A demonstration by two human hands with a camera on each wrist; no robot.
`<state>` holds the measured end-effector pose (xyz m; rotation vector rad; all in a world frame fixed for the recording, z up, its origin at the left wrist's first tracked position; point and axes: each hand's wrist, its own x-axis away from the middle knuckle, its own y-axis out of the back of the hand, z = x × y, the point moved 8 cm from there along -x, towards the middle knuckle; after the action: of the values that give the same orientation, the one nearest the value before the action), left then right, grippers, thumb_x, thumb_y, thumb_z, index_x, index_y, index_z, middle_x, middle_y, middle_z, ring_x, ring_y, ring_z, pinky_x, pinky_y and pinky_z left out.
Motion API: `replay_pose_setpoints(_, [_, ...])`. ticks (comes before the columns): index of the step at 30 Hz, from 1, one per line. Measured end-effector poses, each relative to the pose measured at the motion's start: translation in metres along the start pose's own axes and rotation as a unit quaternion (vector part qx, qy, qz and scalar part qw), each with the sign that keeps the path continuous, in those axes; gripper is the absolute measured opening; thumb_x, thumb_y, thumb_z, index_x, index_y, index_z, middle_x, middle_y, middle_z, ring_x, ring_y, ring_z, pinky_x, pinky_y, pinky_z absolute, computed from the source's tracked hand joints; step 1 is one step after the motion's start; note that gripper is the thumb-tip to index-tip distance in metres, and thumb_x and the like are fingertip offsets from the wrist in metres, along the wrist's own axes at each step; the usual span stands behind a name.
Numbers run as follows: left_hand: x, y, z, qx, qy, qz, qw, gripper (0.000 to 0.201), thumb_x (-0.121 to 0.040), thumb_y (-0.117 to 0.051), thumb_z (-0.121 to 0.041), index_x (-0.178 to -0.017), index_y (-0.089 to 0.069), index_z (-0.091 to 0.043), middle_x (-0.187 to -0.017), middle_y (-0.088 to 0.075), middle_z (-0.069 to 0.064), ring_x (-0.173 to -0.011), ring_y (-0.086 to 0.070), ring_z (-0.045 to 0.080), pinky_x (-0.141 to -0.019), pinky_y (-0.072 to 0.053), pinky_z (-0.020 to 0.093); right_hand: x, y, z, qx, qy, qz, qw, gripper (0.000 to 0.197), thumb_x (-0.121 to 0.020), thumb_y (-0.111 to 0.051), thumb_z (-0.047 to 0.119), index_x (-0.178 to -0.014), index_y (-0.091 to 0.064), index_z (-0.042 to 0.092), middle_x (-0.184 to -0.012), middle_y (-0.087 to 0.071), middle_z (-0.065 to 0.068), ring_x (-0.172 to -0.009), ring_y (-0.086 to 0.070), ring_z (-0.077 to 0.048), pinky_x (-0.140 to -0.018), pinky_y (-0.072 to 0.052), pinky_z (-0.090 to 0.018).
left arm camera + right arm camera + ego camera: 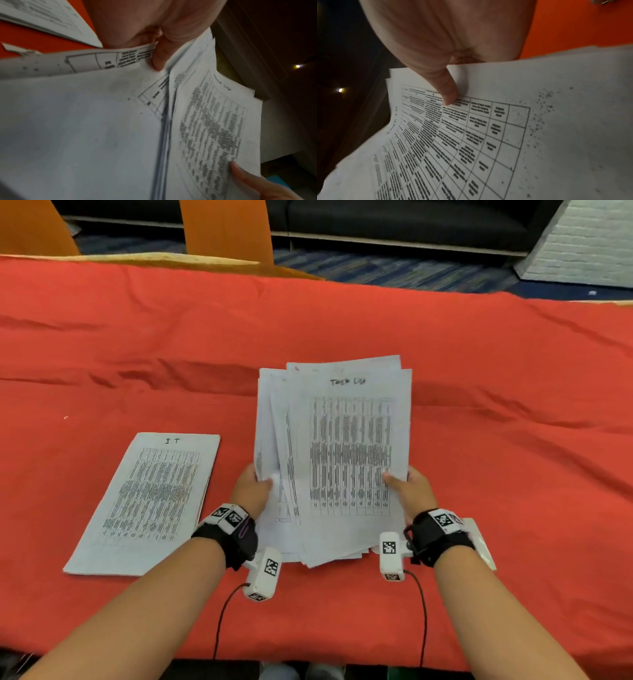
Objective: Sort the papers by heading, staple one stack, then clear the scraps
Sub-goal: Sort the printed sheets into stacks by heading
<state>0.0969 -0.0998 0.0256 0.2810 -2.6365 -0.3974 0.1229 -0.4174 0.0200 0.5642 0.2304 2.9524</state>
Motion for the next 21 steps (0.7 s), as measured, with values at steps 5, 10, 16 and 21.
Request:
replay_pose_setpoints(5, [0.004, -0.021, -0.002, 0.031, 0.013, 0.008, 0.999, 0.033, -0.089, -0.054, -0.014, -0.121, -0.057, -0.023, -0.119, -0.064, 0.001, -0.11, -0.059, 0.023, -0.101, -0.045, 0.043, 0.001, -0.008, -0.007, 0.058, 0.01, 0.009, 0.998, 0.038, -0.091, -0.057, 0.012, -0.128, -0.049, 0.012, -0.116, -0.061, -0.002, -0.103, -0.059, -0.021, -0.082, -0.046, -0.029])
replay_pose_setpoints(10, [0.021, -0.03, -0.016, 0.075, 0.018, 0.024, 0.997, 0.038, -0.094, -0.042, -0.016, -0.13, -0.052, -0.019, -0.132, -0.057, 0.004, -0.124, -0.05, 0.025, -0.11, -0.035, 0.043, 0.0, -0.014, -0.009, 0.099, 0.004, 0.017, 0.995, 0.037, -0.091, -0.057, 0.016, -0.127, -0.049, 0.01, -0.122, -0.061, -0.005, -0.11, -0.059, -0.022, -0.092, -0.045, -0.032])
replay_pose_setpoints(16, [0.027, -0.03, -0.025, 0.078, 0.006, 0.024, 0.997, 0.07, -0.089, -0.038, -0.066, -0.141, -0.04, -0.02, -0.145, -0.044, -0.004, -0.133, -0.041, 0.016, -0.111, -0.028, 0.033, 0.01, -0.024, 0.02, 0.048, 0.063, 0.015, 0.997, 0.03, -0.091, -0.052, 0.007, -0.119, -0.055, 0.017, -0.118, -0.064, -0.003, -0.111, -0.06, -0.021, -0.102, -0.045, -0.044])
replay_pose_setpoints(21, [0.033, -0.011, -0.063, 0.047, -0.137, -0.041, 0.989, 0.033, -0.094, -0.051, -0.009, -0.126, -0.05, -0.018, -0.113, -0.06, -0.006, -0.105, -0.057, 0.012, -0.093, -0.043, 0.026, 0.026, -0.027, 0.063, 0.015, 0.146, 0.02, 0.989, 0.036, -0.09, -0.05, 0.006, -0.108, -0.052, 0.037, -0.118, -0.062, 0.002, -0.114, -0.058, -0.018, -0.102, -0.045, -0.042])
